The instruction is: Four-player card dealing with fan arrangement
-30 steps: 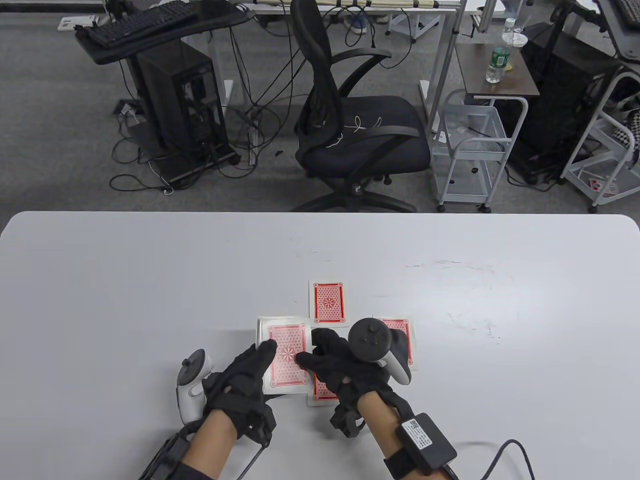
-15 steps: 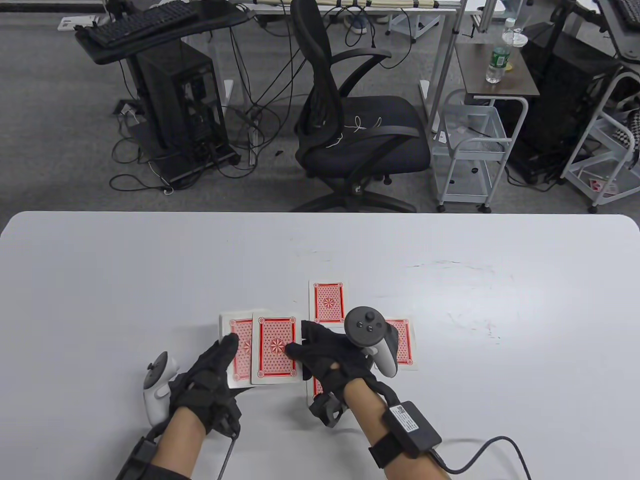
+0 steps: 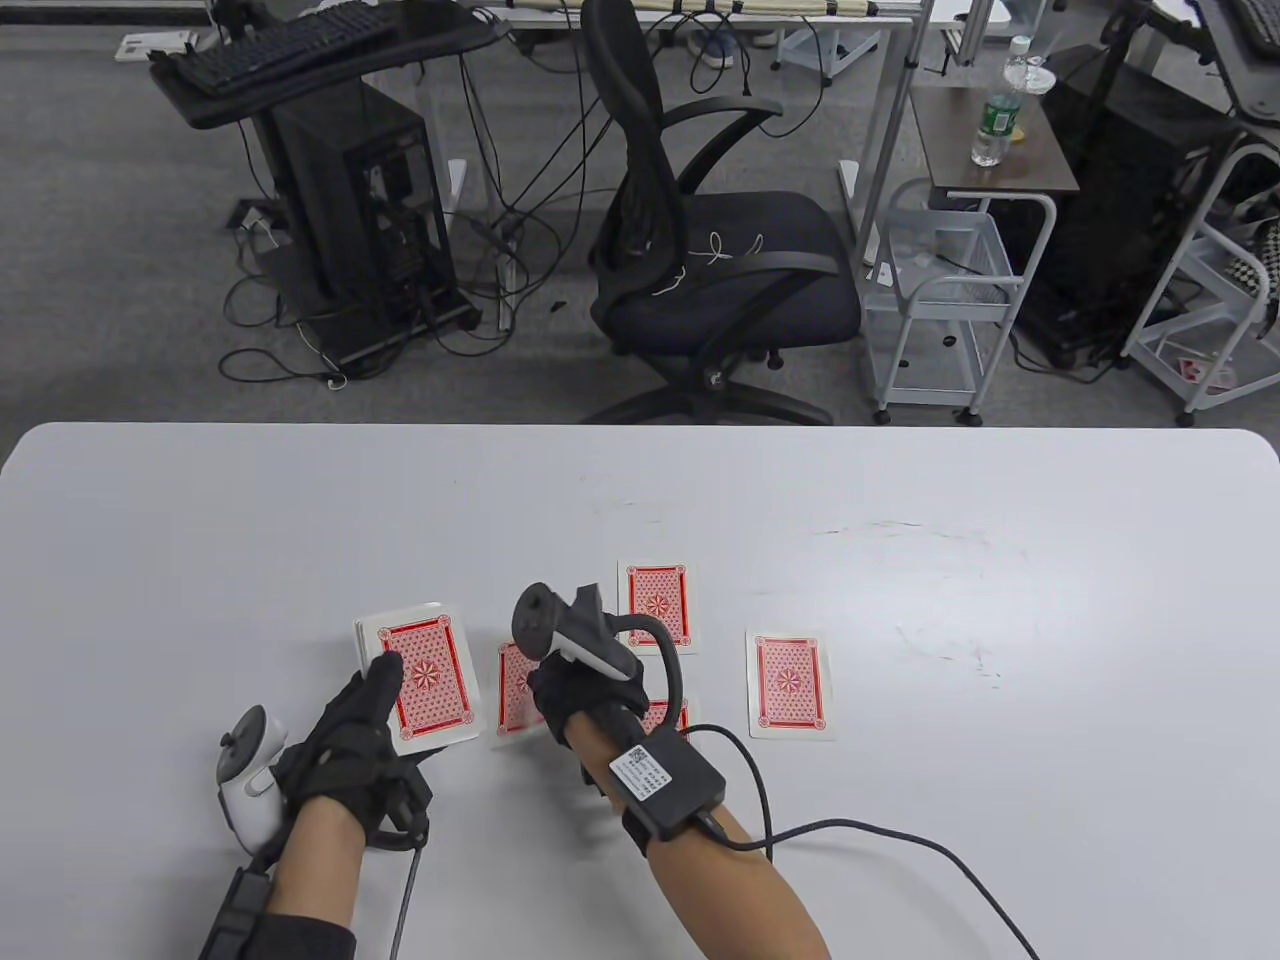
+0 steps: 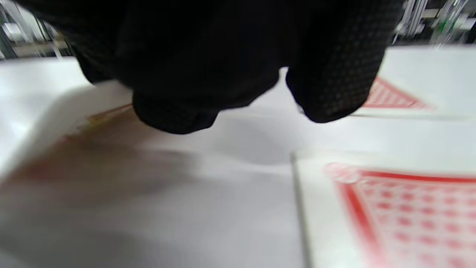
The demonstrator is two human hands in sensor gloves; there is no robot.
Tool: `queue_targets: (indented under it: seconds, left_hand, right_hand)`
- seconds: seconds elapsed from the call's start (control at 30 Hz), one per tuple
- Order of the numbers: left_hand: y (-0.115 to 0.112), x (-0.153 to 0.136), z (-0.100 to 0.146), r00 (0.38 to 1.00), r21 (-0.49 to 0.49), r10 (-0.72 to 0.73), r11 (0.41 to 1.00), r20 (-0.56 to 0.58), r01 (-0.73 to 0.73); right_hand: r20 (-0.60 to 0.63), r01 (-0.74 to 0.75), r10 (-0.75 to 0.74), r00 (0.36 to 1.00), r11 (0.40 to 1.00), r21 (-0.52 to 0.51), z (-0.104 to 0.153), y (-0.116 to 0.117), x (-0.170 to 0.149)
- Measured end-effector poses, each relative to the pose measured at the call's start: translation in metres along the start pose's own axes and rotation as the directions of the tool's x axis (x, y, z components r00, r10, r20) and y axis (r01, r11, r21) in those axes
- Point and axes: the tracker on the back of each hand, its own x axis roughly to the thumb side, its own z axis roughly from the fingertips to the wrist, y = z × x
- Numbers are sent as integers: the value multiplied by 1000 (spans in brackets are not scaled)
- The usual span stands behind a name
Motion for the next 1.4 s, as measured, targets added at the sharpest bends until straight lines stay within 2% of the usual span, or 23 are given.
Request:
queue_targets:
  seconds: [0.1, 0.2, 0.3, 0.37, 0.4, 0.5, 0.57, 0.6, 0.67, 0.7, 0.77, 0.93, 1.0, 1.07, 1.13, 1.2, 1.23, 1.3, 1.4]
  left_hand:
    - [-1, 0, 0, 1000, 6, -12, 1000, 3, 12]
    - [-4, 2, 1, 1000, 3, -15, 1000, 16, 15]
    - [-9, 2, 2, 1000, -14, 6, 1000, 28, -5]
    - [-14, 2, 3, 999, -35, 21, 999, 30, -20]
    - [-17, 2, 3, 999, -49, 27, 998, 34, -25]
    - [-26, 0, 4, 998, -102, 47, 994, 39, -43]
    - [-34, -2, 5, 998, -145, 63, 988, 31, -58]
    - [-37, -2, 6, 997, -154, 65, 986, 31, -60]
    - [-43, -4, 11, 997, -147, 67, 987, 49, -59]
    - [-45, -4, 13, 995, -144, 76, 987, 59, -67]
    - [-47, -6, 14, 995, -149, 65, 987, 71, -54]
    - [-49, -9, 11, 995, -174, 93, 981, 37, -85]
    - [-49, -8, 10, 996, -171, 80, 983, 40, -72]
    - [-45, -7, 9, 997, -154, 61, 987, 43, -54]
    - [-39, -8, 8, 998, -133, 52, 990, 33, -47]
    - [-34, -8, 7, 998, -111, 52, 993, 23, -49]
    - [-32, -7, 6, 998, -103, 54, 993, 25, -51]
    - [-30, -6, 4, 998, -91, 58, 994, 29, -55]
    - [-27, -6, 3, 998, -89, 56, 995, 30, -53]
  right_hand:
    - [-13, -37, 38, 999, 997, 60, -4, 4, 0]
    - [1, 19, -19, 1000, 999, 27, 0, -1, -6]
    - [18, 195, -195, 981, 980, 27, 10, -19, -22]
    - [53, 376, -375, 925, 927, -1, 19, -32, -33]
    - [88, 484, -482, 872, 875, -1, 25, -38, -37]
    - [194, 679, -681, 706, 729, 88, 36, -42, -38]
    - [250, 701, -717, 650, 693, 166, 42, -40, -33]
    - [255, 703, -720, 645, 691, 172, 44, -39, -32]
    - [258, 720, -724, 640, 682, 128, 50, -37, -30]
    - [261, 733, -720, 643, 677, 60, 52, -35, -32]
    - [278, 756, -737, 616, 653, 55, 52, -32, -36]
    - [228, 848, -850, 474, 510, 141, 45, -22, -58]
    - [211, 874, -874, 437, 468, 130, 42, -24, -69]
    - [198, 876, -870, 451, 474, 87, 36, -32, -87]
    - [168, 862, -853, 494, 506, 31, 28, -41, -106]
    - [124, 813, -804, 581, 581, -38, 18, -49, -124]
    - [84, 760, -756, 650, 644, -82, 11, -52, -132]
    - [5, 665, -669, 743, 738, -114, -3, -53, -142]
    - [-91, 556, -564, 821, 825, -103, -26, -48, -148]
